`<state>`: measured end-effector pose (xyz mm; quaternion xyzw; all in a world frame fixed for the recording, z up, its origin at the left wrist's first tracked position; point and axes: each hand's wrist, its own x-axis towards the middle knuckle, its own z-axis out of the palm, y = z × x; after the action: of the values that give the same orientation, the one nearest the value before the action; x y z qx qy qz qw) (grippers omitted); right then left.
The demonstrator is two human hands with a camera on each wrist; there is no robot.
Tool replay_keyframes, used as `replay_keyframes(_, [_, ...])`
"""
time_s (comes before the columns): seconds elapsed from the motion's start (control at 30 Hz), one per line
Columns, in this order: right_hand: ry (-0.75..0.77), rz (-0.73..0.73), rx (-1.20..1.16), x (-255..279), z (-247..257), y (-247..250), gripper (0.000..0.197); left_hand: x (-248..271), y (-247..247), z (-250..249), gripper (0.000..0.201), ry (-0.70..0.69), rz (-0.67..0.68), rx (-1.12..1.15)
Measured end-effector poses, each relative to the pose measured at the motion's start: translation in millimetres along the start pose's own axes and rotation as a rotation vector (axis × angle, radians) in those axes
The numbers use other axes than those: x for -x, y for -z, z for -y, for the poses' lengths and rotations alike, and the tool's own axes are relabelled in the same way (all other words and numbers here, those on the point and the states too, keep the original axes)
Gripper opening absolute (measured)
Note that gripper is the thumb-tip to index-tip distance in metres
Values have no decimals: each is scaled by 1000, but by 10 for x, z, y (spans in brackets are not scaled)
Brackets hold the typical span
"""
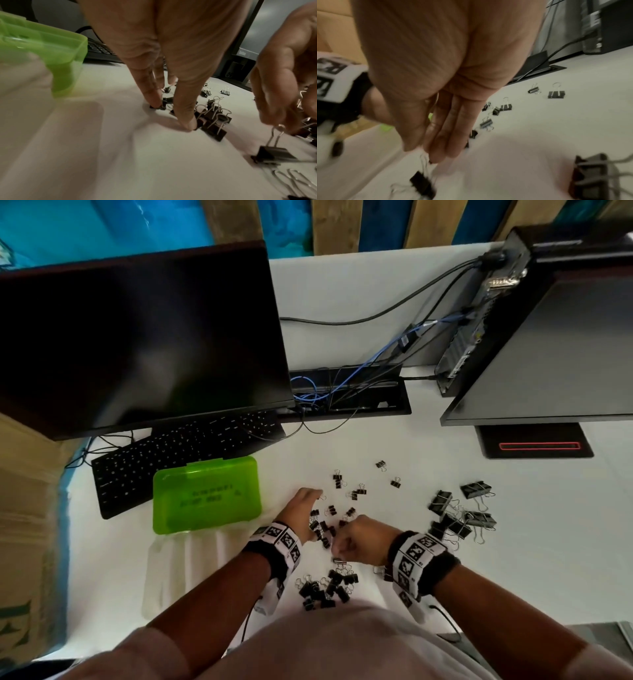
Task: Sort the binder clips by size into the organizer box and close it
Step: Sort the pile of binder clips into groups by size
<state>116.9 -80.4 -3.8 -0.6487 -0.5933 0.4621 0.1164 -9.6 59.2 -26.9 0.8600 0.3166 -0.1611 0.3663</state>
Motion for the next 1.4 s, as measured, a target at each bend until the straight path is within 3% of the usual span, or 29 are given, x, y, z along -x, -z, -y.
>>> replay_keyframes(0.07, [-10, -78, -39, 3, -79, 124, 13, 16, 2, -1, 96, -25, -25, -95])
replay_keyframes(0.1, [-37, -184, -40, 7, -146, 221, 14, 25, 2, 2, 101, -14, -21, -132])
replay_keyframes(0.17, [-189, -429, 9, 24, -361, 440, 23, 37, -4, 12, 115, 40, 13, -137])
replay_keyframes(0.23, [-403, -559, 79, 62, -569, 657, 33, 41, -17, 19, 124, 84, 42, -113])
replay_keyframes(0.3, [-564, -500, 123, 72, -716, 797, 45, 25, -35, 7, 128, 87, 34, -84])
replay_keyframes(0.37, [-624, -397, 131, 34, -788, 845, 60, -13, -41, -32, 129, 74, 11, -44])
replay_keyframes(0.6, [-437, -291, 215, -229, -816, 753, 86, -204, -31, -151, 130, 31, 55, -4])
replay_keyframes(0.7, [-382, -189, 213, -243, -751, 751, 78, -243, -36, -151, 128, 2, 115, -57])
replay_keyframes(0.87, [-237, -57, 133, -182, -516, 462, 88, -272, -48, -131, 107, -35, 102, -32])
replay_keyframes(1.03, [-211, -94, 172, -331, -316, 194, 93, -289, -63, -161, 98, -90, 57, 45])
replay_keyframes(1.13, [-193, -153, 235, -380, -275, 107, 80, -273, -73, -166, 93, -83, -1, 90])
replay_keyframes(1.27, [-139, -217, 147, -311, -295, 214, 67, -225, 22, -132, 105, -99, -31, -7])
replay_keyframes(1.4, [-184, -237, 133, -226, -394, 407, 87, -168, 92, -38, 132, -71, 44, -101])
